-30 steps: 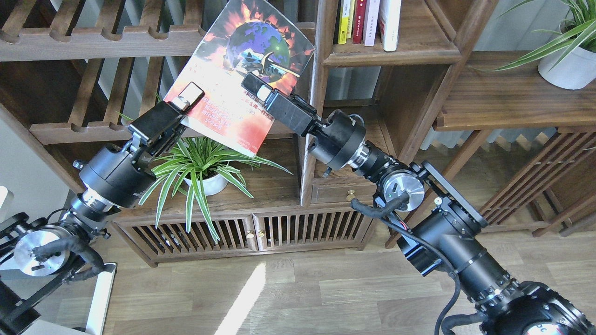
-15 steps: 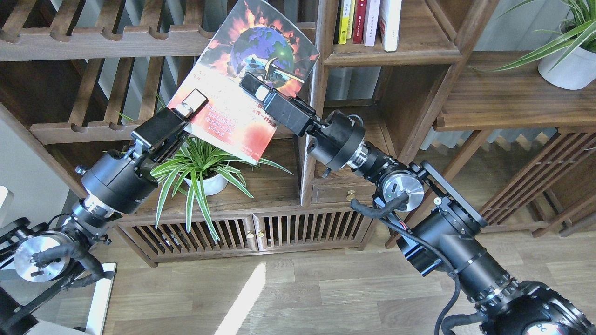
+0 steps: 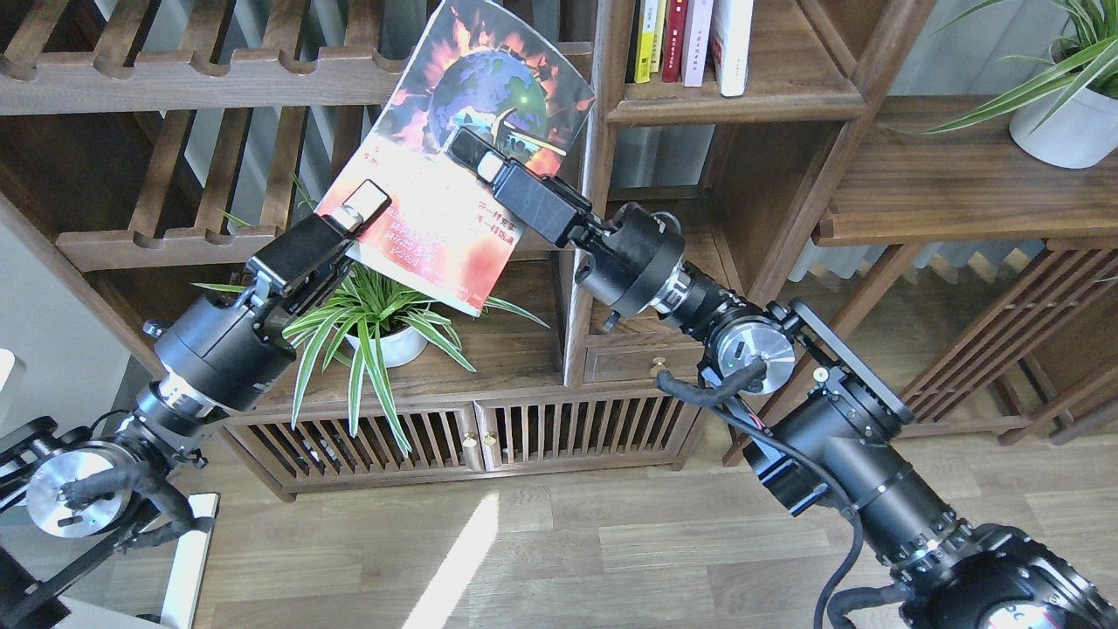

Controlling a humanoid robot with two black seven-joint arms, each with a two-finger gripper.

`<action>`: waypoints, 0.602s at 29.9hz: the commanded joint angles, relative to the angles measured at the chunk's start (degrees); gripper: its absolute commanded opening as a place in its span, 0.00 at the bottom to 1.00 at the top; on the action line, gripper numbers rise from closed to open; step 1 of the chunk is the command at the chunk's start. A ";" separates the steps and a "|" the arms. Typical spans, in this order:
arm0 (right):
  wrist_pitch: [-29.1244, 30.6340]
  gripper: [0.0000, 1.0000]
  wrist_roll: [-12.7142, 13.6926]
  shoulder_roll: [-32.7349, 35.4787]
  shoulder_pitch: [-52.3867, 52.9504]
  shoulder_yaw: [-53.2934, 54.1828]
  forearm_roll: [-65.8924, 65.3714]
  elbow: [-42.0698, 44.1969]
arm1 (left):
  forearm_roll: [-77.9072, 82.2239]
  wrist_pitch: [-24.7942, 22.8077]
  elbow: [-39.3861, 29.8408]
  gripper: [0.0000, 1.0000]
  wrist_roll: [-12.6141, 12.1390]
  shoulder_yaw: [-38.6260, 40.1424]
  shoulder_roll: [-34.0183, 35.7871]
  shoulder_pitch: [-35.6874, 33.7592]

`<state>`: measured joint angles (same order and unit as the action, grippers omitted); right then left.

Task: Organize books on shelf
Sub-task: 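Grasp the red book with the right gripper and release the left gripper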

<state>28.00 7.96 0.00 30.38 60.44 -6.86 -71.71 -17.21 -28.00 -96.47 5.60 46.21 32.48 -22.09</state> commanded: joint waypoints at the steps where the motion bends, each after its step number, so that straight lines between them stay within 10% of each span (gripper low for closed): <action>1: 0.00 0.40 0.04 0.00 -0.05 -0.06 0.53 0.00 | -0.01 0.00 0.23 0.00 -0.07 0.11 -0.05 -0.06; 12: 0.00 0.04 0.12 0.00 -0.49 -1.28 3.34 0.08 | -0.01 0.00 0.58 0.07 -0.24 2.30 -0.13 -0.06; 18: 0.00 0.04 0.12 0.00 -0.40 -1.37 3.78 0.35 | 0.08 0.00 0.76 0.18 -0.68 3.19 -0.31 -0.06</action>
<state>28.00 8.09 -0.01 29.89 59.08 -3.14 -71.40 -17.18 -28.01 -95.80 5.22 49.08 32.21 -22.15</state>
